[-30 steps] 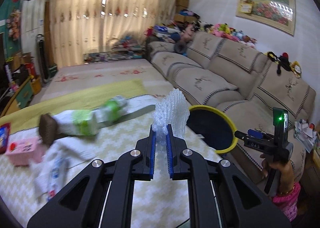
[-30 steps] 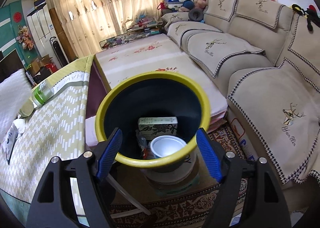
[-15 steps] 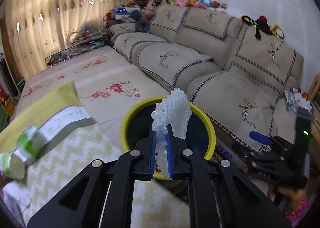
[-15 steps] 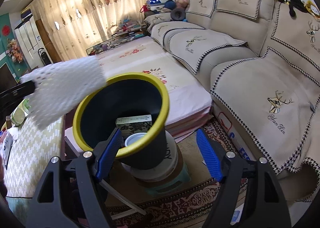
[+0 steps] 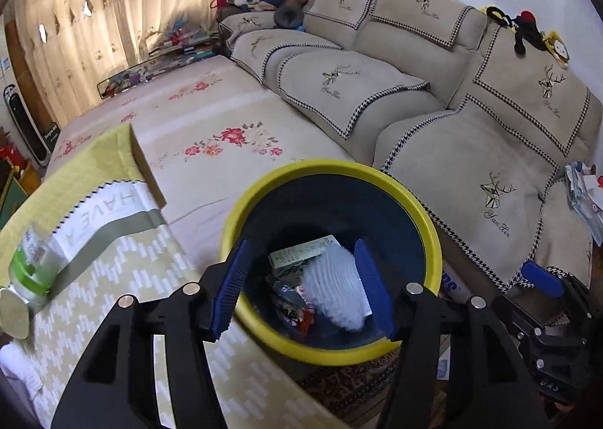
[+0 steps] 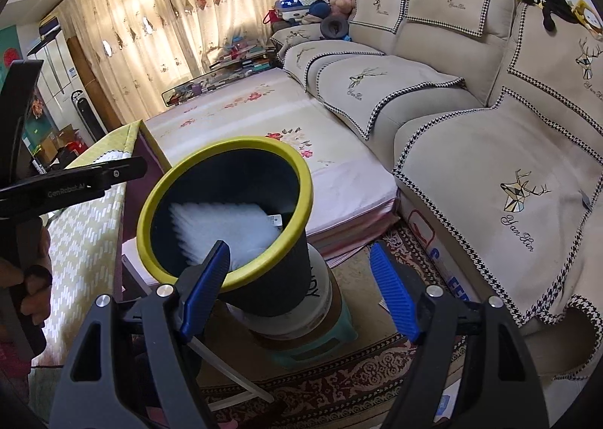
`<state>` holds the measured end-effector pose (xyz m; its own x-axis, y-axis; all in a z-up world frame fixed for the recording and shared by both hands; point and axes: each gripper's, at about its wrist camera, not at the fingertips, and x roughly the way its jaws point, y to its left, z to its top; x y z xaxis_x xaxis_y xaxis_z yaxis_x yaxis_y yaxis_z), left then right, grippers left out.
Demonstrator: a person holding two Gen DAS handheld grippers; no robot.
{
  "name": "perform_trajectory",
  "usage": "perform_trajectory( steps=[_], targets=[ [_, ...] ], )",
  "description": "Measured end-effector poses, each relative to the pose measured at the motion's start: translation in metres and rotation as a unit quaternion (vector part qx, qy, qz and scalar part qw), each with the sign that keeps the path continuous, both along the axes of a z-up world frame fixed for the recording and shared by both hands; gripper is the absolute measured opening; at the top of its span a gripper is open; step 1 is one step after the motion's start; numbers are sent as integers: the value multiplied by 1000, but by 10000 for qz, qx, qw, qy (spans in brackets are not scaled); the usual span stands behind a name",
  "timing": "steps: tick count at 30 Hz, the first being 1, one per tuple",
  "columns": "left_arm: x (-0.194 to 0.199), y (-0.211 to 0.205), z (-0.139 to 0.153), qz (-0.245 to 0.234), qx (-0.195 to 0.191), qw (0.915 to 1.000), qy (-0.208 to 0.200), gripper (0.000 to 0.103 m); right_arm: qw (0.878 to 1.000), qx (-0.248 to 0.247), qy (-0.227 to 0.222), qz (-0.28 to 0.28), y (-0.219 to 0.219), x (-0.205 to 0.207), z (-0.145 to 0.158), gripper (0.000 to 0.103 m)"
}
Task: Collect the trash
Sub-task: 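Carry the foam net over the yellow bin and open the left gripper, then grasp the white toothpaste tube with the right gripper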
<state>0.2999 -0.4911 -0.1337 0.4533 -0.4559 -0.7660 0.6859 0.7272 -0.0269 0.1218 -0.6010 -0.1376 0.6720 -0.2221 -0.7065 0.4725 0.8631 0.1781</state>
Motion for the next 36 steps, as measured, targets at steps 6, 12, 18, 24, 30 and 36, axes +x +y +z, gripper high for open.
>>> perform_trajectory(
  steps=[6, 12, 18, 24, 30, 36],
  targets=[
    [-28, 66, 39, 230, -365, 9978, -497, 86, 9999, -28, -29, 96, 11, 3, 5, 74],
    [-65, 154, 74, 681, -662, 9925, -771, 98, 9995, -74, -35, 313, 32, 8, 8, 74],
    [-97, 247, 93, 1387, -897, 9810, -1017, 98, 9977, -162, -65, 650, 69, 18, 17, 74],
    [-127, 357, 99, 2447, -1164, 9554, -1170, 98, 9933, -202, -127, 1135, 117, 32, 27, 75],
    [-149, 460, 90, 3507, -1132, 9220, -1185, 98, 9779, -257, -43, 2075, 201, 63, 30, 76],
    [-167, 523, 77, 4033, -1298, 8984, -1158, 98, 9477, -76, -30, 3191, 307, 94, 33, 76]
  ],
)
